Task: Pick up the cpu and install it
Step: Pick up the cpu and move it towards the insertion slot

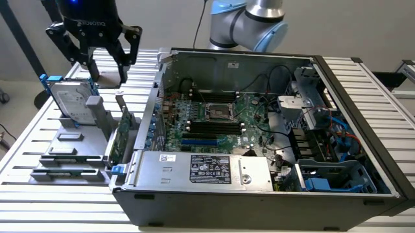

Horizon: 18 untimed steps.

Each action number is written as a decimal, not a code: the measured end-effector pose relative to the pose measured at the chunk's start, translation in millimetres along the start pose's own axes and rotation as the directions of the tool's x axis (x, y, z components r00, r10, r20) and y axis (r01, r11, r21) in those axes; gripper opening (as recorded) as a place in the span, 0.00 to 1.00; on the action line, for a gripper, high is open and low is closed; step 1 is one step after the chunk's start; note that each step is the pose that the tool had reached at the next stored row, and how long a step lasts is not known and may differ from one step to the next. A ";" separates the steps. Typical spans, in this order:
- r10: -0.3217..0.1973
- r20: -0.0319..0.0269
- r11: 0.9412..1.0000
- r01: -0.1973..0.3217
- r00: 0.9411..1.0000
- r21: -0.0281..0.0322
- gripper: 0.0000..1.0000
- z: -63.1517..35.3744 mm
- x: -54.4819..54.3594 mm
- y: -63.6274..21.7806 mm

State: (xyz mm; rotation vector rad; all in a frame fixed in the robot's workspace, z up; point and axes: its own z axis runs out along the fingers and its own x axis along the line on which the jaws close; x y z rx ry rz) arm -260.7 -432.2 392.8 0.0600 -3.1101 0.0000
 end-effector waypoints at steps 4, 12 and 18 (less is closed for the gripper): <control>-0.004 -0.001 1.000 0.004 1.000 -0.001 0.55 -3.6 -16.2 -0.6; -0.011 -0.003 1.000 0.011 1.000 -0.005 0.55 -8.5 -50.1 -1.9; -0.011 -0.004 1.000 0.011 1.000 -0.006 0.55 -9.4 -77.5 -2.2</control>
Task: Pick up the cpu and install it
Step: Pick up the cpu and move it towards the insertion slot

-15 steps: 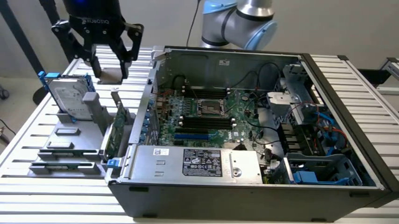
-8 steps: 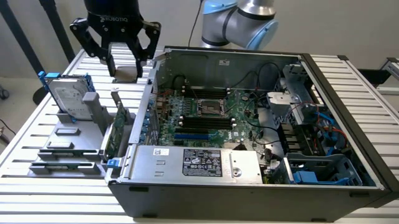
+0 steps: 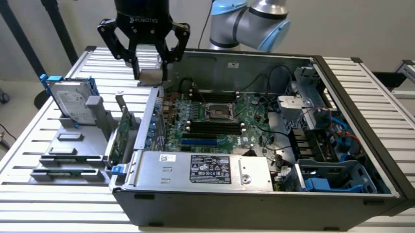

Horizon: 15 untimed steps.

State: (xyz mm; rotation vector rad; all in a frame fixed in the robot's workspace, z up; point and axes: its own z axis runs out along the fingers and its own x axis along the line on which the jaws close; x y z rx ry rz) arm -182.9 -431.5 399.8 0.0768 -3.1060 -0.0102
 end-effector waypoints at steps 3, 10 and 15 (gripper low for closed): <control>0.000 0.000 1.000 0.000 1.000 -0.001 0.55 -0.5 -13.5 0.6; 0.000 0.000 1.000 0.000 1.000 -0.002 0.55 -0.5 -45.7 5.4; 0.000 0.000 1.000 0.000 1.000 -0.002 0.55 1.9 -67.5 13.7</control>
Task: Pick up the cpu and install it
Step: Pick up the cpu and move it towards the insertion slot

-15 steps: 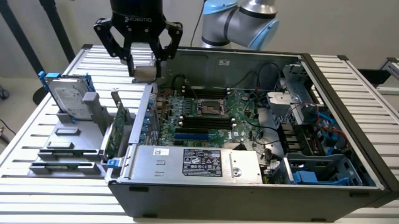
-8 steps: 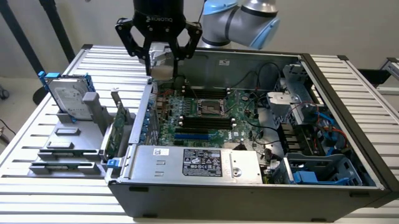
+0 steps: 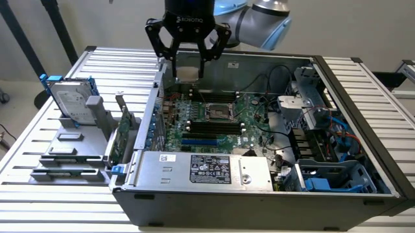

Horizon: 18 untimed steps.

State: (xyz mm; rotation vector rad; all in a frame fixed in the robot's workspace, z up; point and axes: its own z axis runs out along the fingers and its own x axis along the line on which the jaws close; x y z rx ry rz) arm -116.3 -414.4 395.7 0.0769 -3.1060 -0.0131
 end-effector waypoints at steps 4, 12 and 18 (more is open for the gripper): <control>0.000 0.000 1.000 0.000 1.000 0.000 0.55 4.8 -11.7 12.7; 0.000 0.000 1.000 0.000 1.000 0.000 0.55 18.4 -38.7 35.6; 0.000 0.000 1.000 0.000 1.000 0.000 0.55 28.8 -59.5 51.6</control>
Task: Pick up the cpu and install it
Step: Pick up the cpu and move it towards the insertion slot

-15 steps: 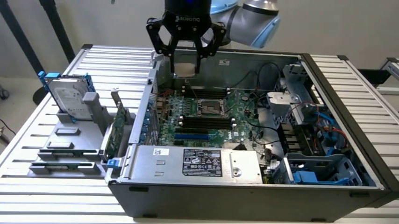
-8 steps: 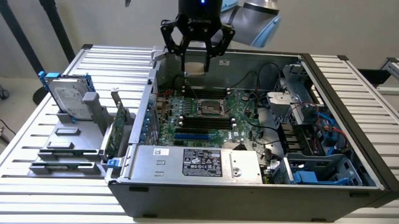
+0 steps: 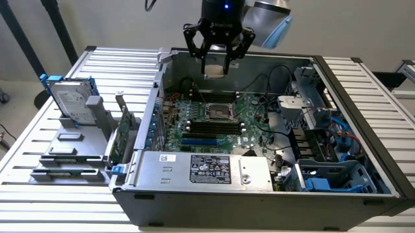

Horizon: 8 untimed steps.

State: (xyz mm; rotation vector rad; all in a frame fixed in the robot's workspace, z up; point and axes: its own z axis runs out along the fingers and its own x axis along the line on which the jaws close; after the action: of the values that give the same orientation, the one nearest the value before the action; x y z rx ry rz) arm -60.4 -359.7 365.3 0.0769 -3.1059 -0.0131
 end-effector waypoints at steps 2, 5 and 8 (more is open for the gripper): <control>0.000 0.000 1.000 0.000 1.000 0.000 0.55 3.5 -3.7 6.1; 0.000 0.000 1.000 0.000 1.000 0.000 0.55 8.9 -7.2 14.3; 0.000 -0.001 1.000 0.000 1.000 0.000 0.55 14.3 -10.5 21.5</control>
State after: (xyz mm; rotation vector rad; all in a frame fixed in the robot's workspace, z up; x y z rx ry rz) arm -51.6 -337.6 350.9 0.0766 -3.1053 -0.0130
